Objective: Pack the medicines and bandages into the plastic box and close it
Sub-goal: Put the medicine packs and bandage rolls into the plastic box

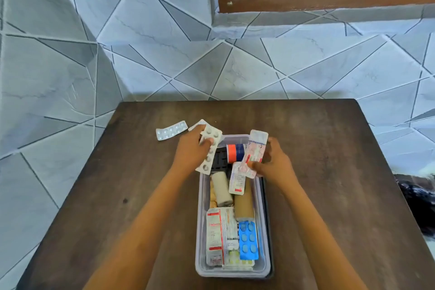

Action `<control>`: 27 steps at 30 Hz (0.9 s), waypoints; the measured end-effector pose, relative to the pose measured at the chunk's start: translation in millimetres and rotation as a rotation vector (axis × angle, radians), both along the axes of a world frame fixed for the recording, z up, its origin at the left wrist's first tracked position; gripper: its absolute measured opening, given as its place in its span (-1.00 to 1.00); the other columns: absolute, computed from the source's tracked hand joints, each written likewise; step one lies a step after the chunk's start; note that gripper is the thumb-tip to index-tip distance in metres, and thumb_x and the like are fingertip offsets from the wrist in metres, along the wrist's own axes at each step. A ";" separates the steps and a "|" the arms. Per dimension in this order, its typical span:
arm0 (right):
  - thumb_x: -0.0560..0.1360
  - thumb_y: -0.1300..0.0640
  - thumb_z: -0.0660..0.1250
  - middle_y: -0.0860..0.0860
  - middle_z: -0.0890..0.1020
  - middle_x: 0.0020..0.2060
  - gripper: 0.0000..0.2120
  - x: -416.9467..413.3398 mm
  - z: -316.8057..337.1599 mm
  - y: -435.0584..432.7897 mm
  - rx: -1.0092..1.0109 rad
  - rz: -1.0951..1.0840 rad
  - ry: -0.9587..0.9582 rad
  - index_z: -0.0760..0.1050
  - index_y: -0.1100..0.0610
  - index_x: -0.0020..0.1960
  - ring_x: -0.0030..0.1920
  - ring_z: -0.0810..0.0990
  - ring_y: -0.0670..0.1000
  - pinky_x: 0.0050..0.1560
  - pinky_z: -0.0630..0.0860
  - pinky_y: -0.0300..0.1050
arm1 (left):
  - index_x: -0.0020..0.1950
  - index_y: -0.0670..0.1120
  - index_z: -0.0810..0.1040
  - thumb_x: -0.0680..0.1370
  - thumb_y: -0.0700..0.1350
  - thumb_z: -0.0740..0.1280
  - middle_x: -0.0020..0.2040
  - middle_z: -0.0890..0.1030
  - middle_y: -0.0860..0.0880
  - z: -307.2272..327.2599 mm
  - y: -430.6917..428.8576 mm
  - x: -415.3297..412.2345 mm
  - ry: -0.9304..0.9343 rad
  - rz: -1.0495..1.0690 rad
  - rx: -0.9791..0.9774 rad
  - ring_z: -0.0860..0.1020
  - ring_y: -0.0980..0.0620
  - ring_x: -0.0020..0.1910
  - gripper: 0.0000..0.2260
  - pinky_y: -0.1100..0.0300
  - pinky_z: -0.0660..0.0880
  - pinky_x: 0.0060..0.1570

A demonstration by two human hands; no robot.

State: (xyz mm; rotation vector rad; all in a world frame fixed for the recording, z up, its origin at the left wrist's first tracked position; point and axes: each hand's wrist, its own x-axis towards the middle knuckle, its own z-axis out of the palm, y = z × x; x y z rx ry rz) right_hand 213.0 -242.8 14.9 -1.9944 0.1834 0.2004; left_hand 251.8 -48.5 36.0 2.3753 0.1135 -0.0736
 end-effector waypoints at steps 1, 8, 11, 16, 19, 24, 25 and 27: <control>0.39 0.31 0.41 0.13 0.58 0.16 -0.38 -11.5 -1.6 4.5 -0.024 0.054 0.005 0.21 0.10 0.35 0.02 0.58 0.02 -0.11 0.51 -0.25 | 0.38 -0.13 0.34 0.56 -0.21 0.24 0.22 0.56 -0.21 -5.3 -2.1 -13.1 0.032 -0.019 0.063 0.57 -0.17 0.13 -0.62 0.16 0.43 -0.04; 0.45 0.26 0.33 0.17 0.52 0.23 -0.38 -48.0 -22.7 24.1 -0.356 0.275 -0.025 0.16 0.11 0.45 0.19 0.53 0.16 0.20 0.49 -0.01 | 0.27 -0.12 0.47 0.51 -0.28 0.26 0.24 0.53 -0.17 -44.2 -17.9 -67.6 0.133 -0.057 0.163 0.52 -0.10 0.18 -0.68 0.26 0.36 0.03; 0.49 0.20 0.28 0.19 0.50 0.22 -0.52 -53.4 -22.5 29.9 -0.587 0.366 -0.075 0.27 0.17 0.38 0.16 0.53 0.16 0.15 0.48 -0.01 | 0.28 -0.13 0.47 0.51 -0.26 0.27 0.26 0.52 -0.17 -46.2 -24.0 -77.3 0.114 -0.073 0.188 0.51 -0.10 0.20 -0.67 0.18 0.41 0.16; 0.49 0.14 0.29 0.15 0.56 0.15 -0.66 -66.9 -17.4 31.9 -0.680 0.445 -0.082 0.43 0.14 0.25 0.10 0.57 0.14 0.04 0.53 -0.02 | 0.24 -0.16 0.53 0.51 -0.28 0.28 0.22 0.57 -0.16 -36.6 -20.6 -86.6 0.038 -0.074 0.218 0.54 -0.10 0.18 -0.70 0.13 0.44 0.17; 0.48 0.09 0.30 0.11 0.60 0.13 -0.65 -76.4 -14.8 24.4 -0.654 0.537 -0.048 0.47 0.07 0.26 0.14 0.54 0.11 0.08 0.50 -0.03 | 0.14 -0.16 0.60 0.49 -0.23 0.35 0.16 0.62 -0.13 -31.7 -13.6 -92.8 0.118 -0.127 0.161 0.57 -0.05 0.13 -0.77 0.24 0.44 0.08; 0.48 0.05 0.30 0.12 0.36 0.36 -0.59 -94.3 -23.2 22.1 -0.902 0.587 -0.213 0.40 0.04 0.31 0.39 0.23 0.16 0.33 0.23 0.07 | 0.08 -0.15 0.60 0.45 -0.18 0.39 0.09 0.63 -0.13 -36.0 -18.4 -110.7 0.296 -0.242 0.375 0.58 -0.08 0.05 -0.79 0.15 0.49 -0.04; 0.48 0.05 0.30 0.12 0.26 0.43 -0.58 -95.7 -24.5 22.5 -0.921 0.589 -0.236 0.38 0.05 0.33 0.46 0.13 0.17 0.40 0.14 0.12 | 0.10 -0.15 0.60 0.45 -0.18 0.37 0.08 0.63 -0.15 -36.7 -21.2 -112.7 0.306 -0.283 0.464 0.59 -0.10 0.04 -0.76 0.11 0.51 -0.03; 0.50 0.04 0.29 0.10 0.18 0.49 -0.55 -97.7 -26.8 23.3 -0.934 0.612 -0.258 0.33 0.06 0.37 0.51 0.01 0.16 0.48 -0.02 0.18 | 0.17 -0.18 0.57 0.47 -0.20 0.33 0.13 0.57 -0.19 -40.9 -26.6 -117.5 0.310 -0.348 0.616 0.58 -0.13 0.06 -0.72 0.07 0.53 0.02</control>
